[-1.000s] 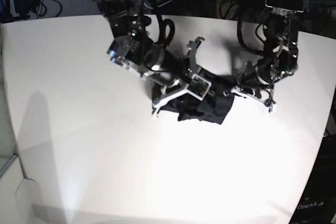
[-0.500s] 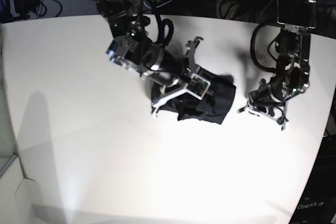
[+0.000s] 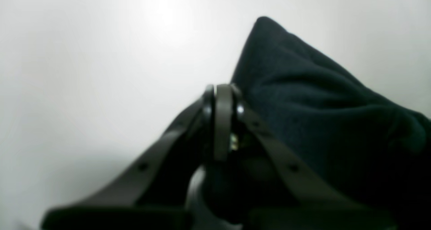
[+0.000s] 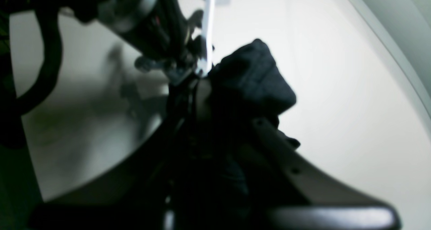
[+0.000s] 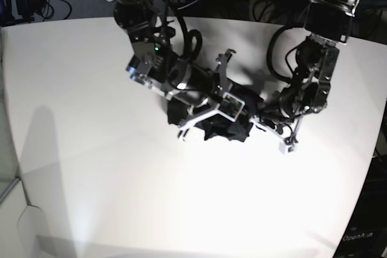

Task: Fold the T-shirt properly
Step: 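Press the folded end down with the right gripper beside the left gripper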

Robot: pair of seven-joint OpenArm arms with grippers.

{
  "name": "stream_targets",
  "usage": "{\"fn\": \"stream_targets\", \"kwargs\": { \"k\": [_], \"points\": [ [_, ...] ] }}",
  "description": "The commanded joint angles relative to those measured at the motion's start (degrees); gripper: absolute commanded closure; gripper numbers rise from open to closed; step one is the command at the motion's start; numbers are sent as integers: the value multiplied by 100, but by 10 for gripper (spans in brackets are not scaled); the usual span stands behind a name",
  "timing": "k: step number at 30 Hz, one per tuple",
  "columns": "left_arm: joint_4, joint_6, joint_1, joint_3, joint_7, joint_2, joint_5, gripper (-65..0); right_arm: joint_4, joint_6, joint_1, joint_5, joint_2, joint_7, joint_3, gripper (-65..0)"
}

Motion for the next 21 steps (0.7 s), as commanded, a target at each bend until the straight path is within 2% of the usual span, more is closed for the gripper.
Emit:
{"fn": "stream_targets", "kwargs": {
  "k": [1, 8, 21],
  "points": [
    [82, -27, -90, -29, -67, -82, -2, -8, 43, -27, 78, 89, -75, 150, -18, -7],
    [3, -27, 42, -11, -59, -117, -2, -8, -318, -27, 245, 80, -328, 150, -53, -7],
    [74, -27, 209, -3, -59, -73, -11, -8, -1373, -27, 905, 106, -328, 212, -79, -6]
  ]
}}
